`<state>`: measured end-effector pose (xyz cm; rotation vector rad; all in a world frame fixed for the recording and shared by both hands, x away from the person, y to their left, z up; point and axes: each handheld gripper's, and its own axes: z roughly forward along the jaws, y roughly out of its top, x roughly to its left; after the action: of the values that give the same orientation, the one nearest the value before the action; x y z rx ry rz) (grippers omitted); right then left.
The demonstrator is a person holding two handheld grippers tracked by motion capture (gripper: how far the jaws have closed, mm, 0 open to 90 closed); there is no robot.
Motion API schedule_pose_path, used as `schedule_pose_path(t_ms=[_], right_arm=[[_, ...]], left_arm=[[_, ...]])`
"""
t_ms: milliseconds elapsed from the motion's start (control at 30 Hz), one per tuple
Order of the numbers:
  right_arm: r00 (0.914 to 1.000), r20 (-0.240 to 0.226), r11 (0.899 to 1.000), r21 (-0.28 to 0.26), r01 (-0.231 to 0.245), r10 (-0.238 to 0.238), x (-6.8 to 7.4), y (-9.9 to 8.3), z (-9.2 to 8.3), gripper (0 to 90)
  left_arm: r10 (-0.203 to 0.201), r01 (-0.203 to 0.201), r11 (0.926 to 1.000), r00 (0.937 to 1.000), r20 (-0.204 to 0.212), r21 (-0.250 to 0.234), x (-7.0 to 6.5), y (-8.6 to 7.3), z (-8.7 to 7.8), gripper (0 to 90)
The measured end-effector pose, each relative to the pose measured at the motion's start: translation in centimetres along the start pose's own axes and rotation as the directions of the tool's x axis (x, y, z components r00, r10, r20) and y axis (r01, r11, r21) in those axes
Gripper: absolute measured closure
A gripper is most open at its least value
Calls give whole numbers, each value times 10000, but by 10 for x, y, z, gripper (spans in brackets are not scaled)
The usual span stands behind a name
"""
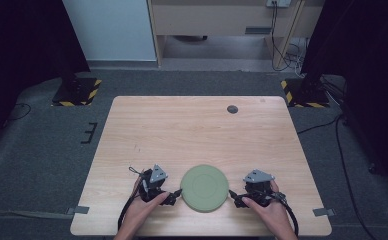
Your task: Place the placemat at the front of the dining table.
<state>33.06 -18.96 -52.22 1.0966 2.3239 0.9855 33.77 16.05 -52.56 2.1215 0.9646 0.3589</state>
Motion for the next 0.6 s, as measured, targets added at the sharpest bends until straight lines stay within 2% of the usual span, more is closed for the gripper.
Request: schedule_pose_path(t_ms=[600], right_arm=[[9998,-77,9998,93,165,-164,3,0,2,51]], left_arm=[[143,-144,9998,9999,60,121,-4,0,4,30]])
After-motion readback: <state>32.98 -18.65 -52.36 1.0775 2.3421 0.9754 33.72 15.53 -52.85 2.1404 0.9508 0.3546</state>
